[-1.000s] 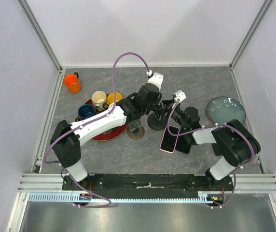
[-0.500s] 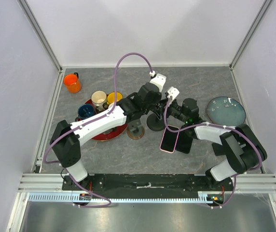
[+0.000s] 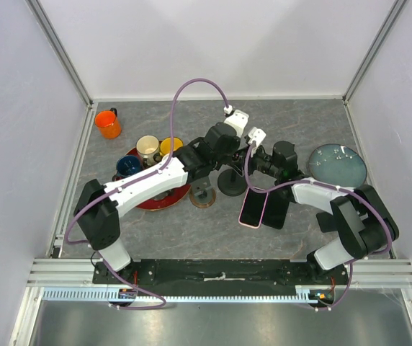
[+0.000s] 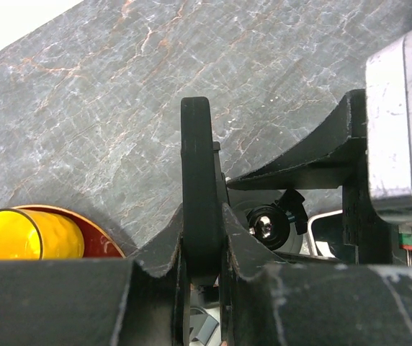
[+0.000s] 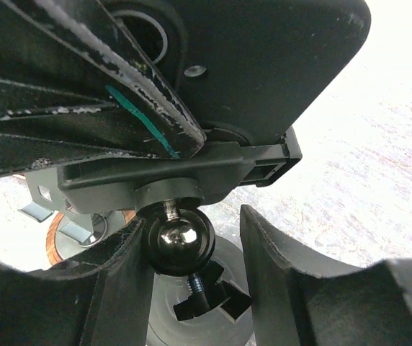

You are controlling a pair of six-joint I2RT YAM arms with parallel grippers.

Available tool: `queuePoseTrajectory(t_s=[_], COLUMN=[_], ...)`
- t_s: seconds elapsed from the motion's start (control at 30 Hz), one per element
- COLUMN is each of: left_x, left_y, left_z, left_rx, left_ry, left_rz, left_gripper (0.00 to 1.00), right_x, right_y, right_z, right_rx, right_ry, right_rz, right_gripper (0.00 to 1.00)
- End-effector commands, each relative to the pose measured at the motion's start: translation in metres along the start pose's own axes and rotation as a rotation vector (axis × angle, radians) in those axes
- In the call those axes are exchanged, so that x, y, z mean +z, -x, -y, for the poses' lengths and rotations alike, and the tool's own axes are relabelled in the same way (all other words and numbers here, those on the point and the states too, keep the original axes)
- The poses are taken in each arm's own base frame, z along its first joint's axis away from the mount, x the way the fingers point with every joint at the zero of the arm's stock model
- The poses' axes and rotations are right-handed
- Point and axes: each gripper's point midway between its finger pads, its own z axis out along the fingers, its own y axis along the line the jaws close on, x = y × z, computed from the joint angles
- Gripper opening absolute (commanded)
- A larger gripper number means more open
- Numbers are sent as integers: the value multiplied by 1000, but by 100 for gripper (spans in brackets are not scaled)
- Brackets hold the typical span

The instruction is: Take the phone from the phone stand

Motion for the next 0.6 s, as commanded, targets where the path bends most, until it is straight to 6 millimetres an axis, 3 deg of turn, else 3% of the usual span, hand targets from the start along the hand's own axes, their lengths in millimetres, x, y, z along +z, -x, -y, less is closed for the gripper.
queuePoseTrajectory(t_s=[0.0,0.33,0.57], left_x=[-17,-32,-29], left_y=[10,7,6], left_z=[22,4,-18], left_rx=[-16,-74,-54], left_ry=[-162,-430,-394], left_rz=[28,51,50], left_gripper=[2,2,2], right_x=[-4,-7,-8], right_y=[48,19,8], right_z=[6,14,23], right_rx=[-43,-32,-23], right_ry=[23,60,19], right_rz=[138,65,41], right_gripper=[0,0,0])
